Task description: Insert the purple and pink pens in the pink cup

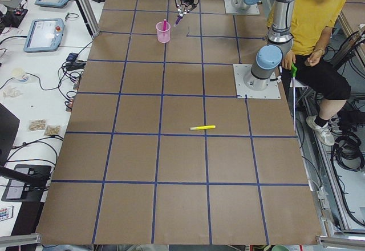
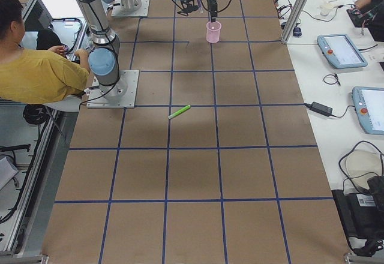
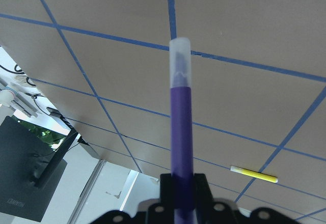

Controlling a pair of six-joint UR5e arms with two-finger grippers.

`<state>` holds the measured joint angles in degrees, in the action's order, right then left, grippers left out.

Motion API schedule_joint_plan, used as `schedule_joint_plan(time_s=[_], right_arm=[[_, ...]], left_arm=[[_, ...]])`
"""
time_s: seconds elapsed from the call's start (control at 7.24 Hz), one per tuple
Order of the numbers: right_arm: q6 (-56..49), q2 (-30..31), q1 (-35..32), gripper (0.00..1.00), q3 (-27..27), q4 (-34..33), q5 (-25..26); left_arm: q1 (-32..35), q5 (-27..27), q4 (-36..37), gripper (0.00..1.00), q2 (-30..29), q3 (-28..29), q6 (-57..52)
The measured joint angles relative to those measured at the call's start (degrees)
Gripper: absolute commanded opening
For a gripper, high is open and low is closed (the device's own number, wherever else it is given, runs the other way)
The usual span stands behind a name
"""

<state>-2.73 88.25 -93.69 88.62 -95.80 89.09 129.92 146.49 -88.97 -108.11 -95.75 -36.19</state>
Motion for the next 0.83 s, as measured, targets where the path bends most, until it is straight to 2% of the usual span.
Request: schedule_joint_plan(time_s=[0.41, 0.83], right_arm=[[0.0, -0.1, 0.0, 1.00, 0.1, 0.0, 0.0], [0.0, -0.1, 0.0, 1.00, 0.1, -0.1, 0.0]], left_arm=[[2.2, 7.0, 3.9, 0.00, -2.5, -0.1, 0.0], [3.4, 8.9, 5.7, 0.00, -4.8, 0.3, 0.0]])
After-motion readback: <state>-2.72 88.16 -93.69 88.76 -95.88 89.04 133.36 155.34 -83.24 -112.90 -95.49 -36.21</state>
